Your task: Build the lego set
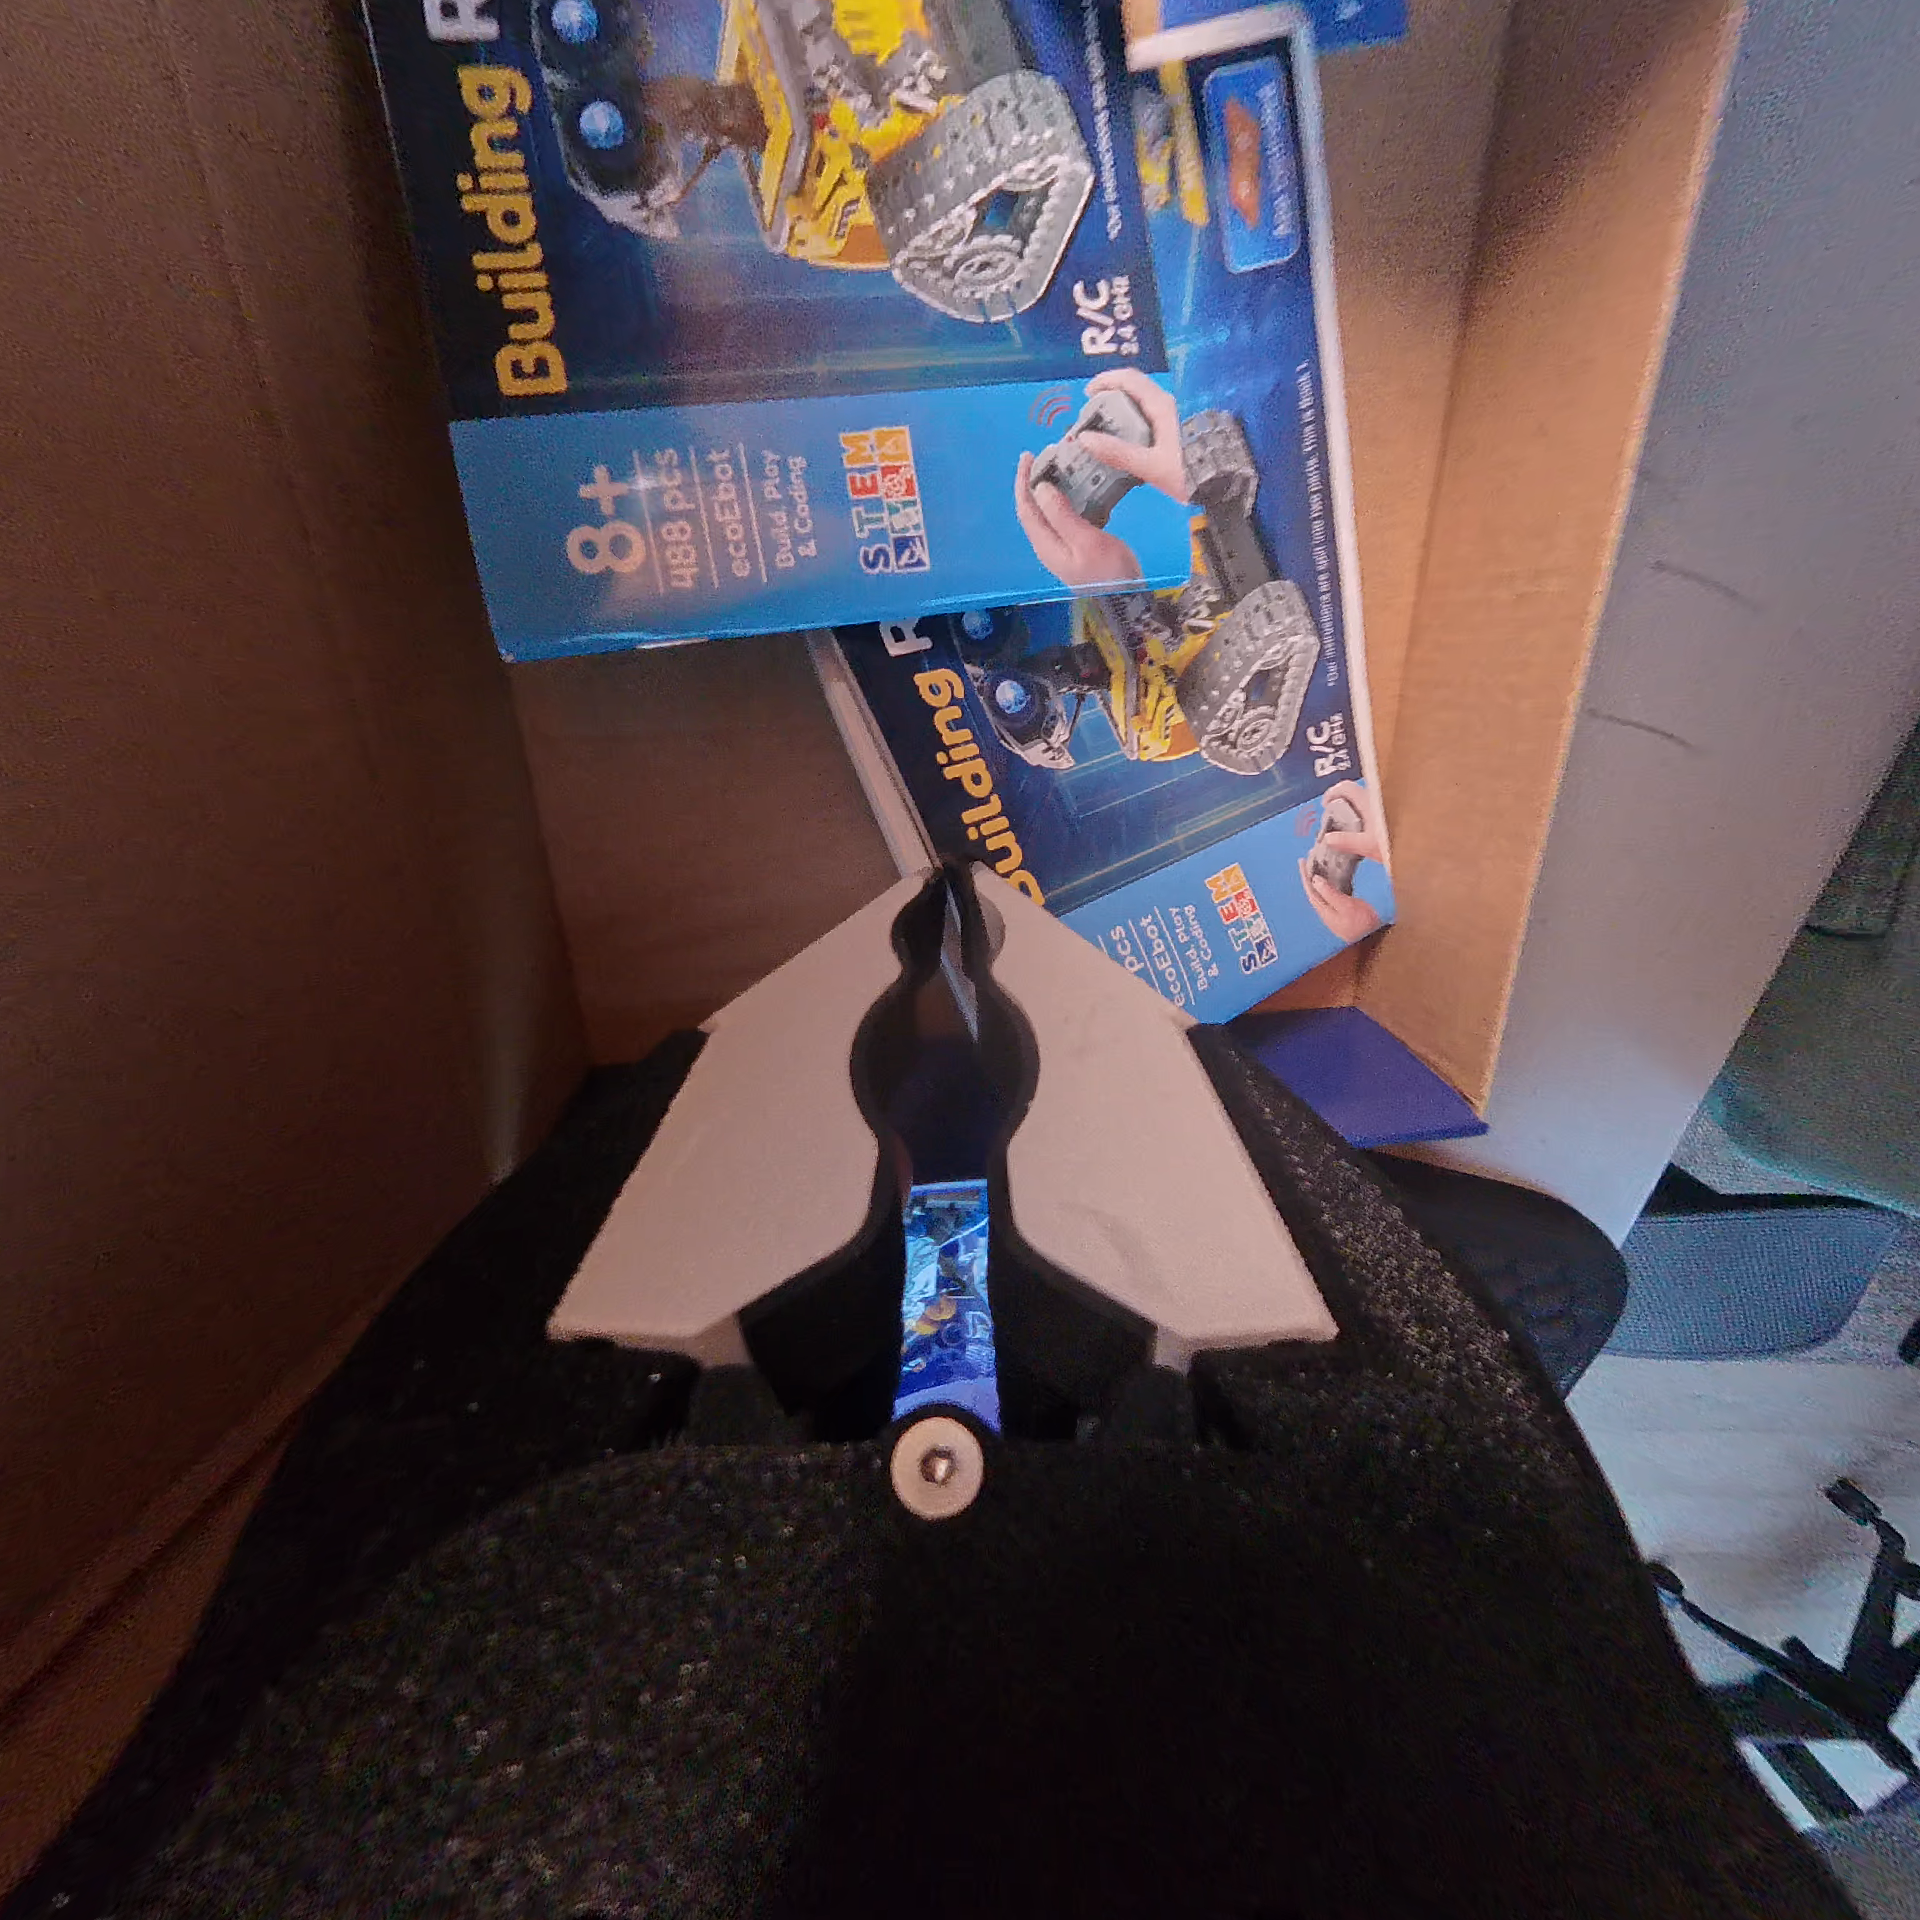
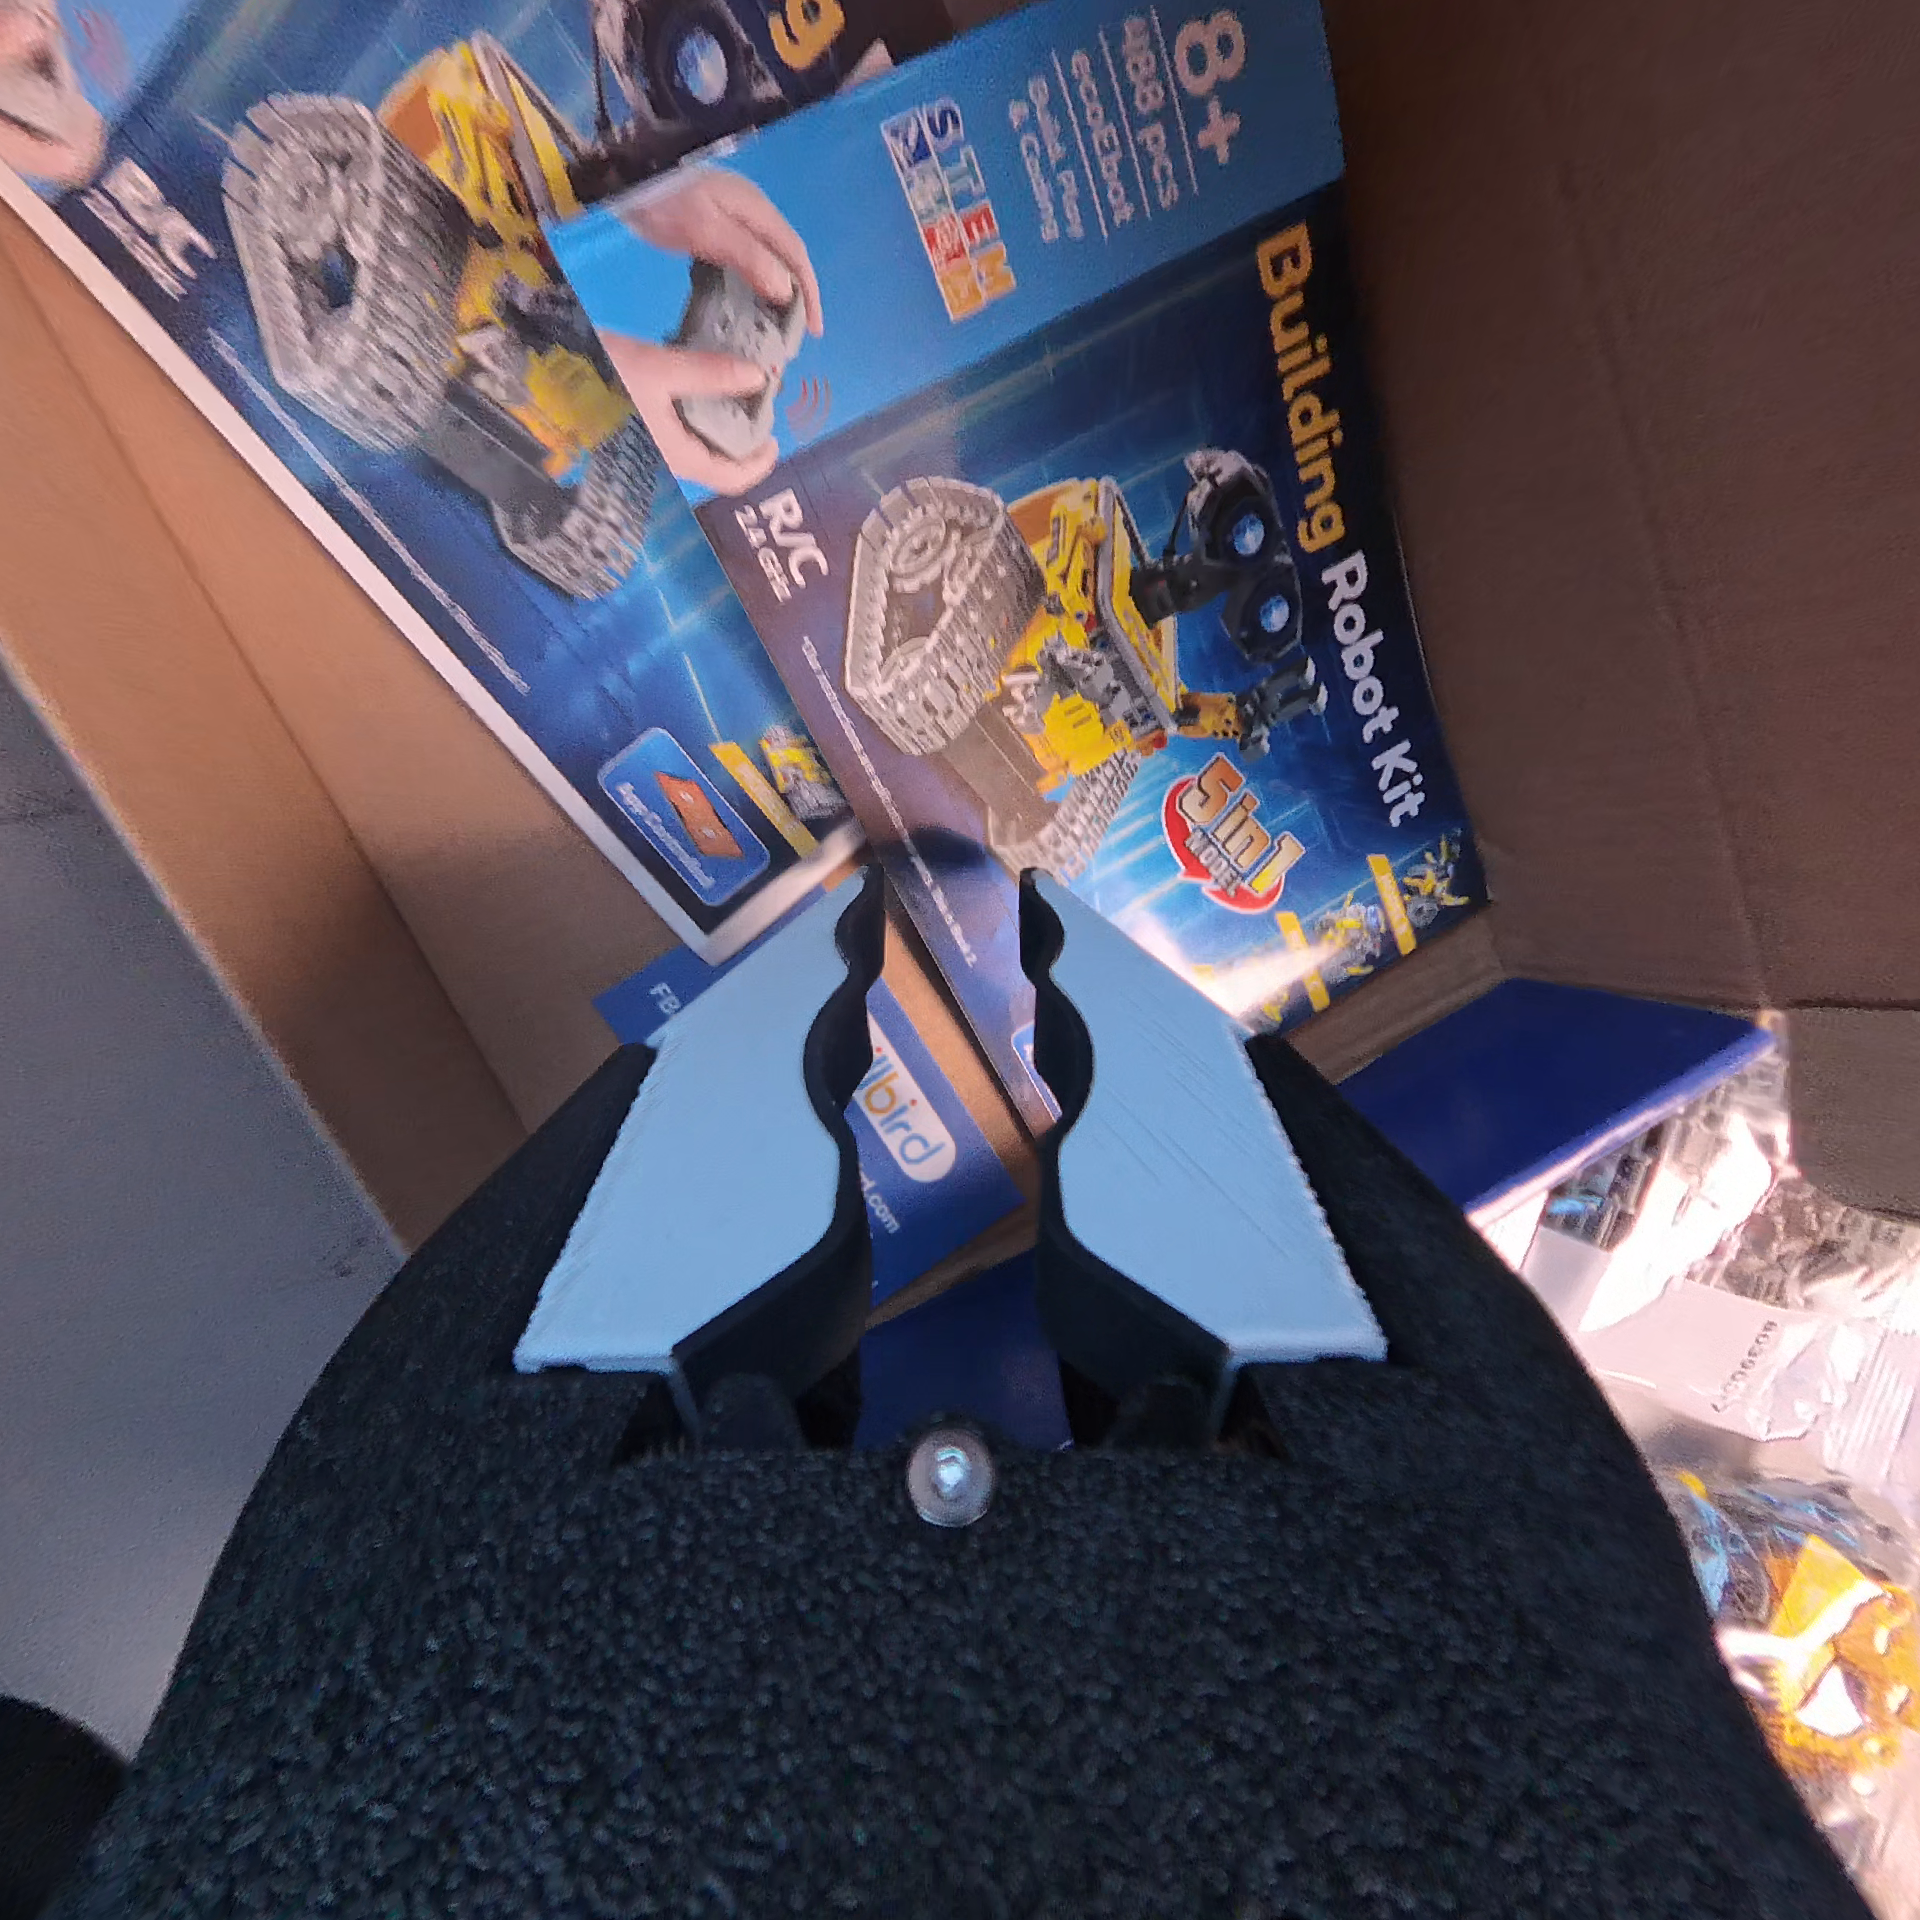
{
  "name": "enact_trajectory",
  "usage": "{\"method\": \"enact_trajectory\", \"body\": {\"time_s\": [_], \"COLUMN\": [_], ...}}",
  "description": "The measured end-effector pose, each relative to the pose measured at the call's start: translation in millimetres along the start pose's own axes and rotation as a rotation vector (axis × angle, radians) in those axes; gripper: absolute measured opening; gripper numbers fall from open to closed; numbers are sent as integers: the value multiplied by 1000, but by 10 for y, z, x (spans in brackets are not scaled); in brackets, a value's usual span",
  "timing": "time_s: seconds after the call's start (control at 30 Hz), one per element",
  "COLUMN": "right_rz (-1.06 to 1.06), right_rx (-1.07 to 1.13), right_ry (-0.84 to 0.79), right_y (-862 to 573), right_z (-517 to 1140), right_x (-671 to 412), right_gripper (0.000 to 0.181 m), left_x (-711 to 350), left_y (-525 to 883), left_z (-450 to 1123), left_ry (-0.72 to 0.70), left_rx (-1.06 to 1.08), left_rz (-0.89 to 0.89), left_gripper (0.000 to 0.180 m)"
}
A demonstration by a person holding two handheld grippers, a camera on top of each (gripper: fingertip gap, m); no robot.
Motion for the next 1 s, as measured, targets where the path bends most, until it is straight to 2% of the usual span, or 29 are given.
{"method": "enact_trajectory", "body": {"time_s": [0.13, 0.3, 0.4, 0.47, 0.6, 0.67, 0.7, 0.77, 0.87, 0.93, 1.0], "right_rz": [-17, -125, -290, -418, -596, -606, -598, -559, -552, -575, -576], "right_rx": [-51, -114, -204, -296, -478, -458, -446, -450, -437, -454, -509], "right_ry": [-161, -404, -440, -387, -147, -102, -109, -155, -203, -158, -71], "right_y": [82, 164, 362, 571, 874, 869, 860, 874, 925, 1004, 1073], "right_z": [-216, -429, -425, -333, 10, 160, 187, 164, 170, 273, 433], "right_x": [-281, -777, -1074, -1175, -975, -932, -935, -992, -1146, -1174, -1110], "right_gripper": [26, 47, 61, 66, 41, 22, 20, 30, 43, 50, 50], "left_x": [-97, -192, -268, -347, -320, -252, -179, 9, 198, 237, 254], "left_y": [-201, -527, -746, -933, -1065, -988, -960, -960, -973, -990, -1012], "left_z": [-152, -208, -205, -223, -226, -296, -320, -265, -147, -142, -169], "left_ry": [-54, -77, -99, -150, -194, -267, -289, -289, -319, -397, -496], "left_rx": [-12, -26, -30, -2, -38, -108, -136, -151, -181, -213, -245], "left_rz": [45, 126, 183, 218, 231, 171, 142, 85, 24, -16, -61], "left_gripper": [1, 0, 0, 0, 0, 0, 9, 26, 36, 37, 38]}}
Point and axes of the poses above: each gripper's, where its closed fingertips meet, z out along the fingers, x out of its underside, y = z × x across the jaws, the point moved 2 cm from there along -z, back along the fingers, and after that the axes turned 4 degrees about x, right-handed, at the moved point
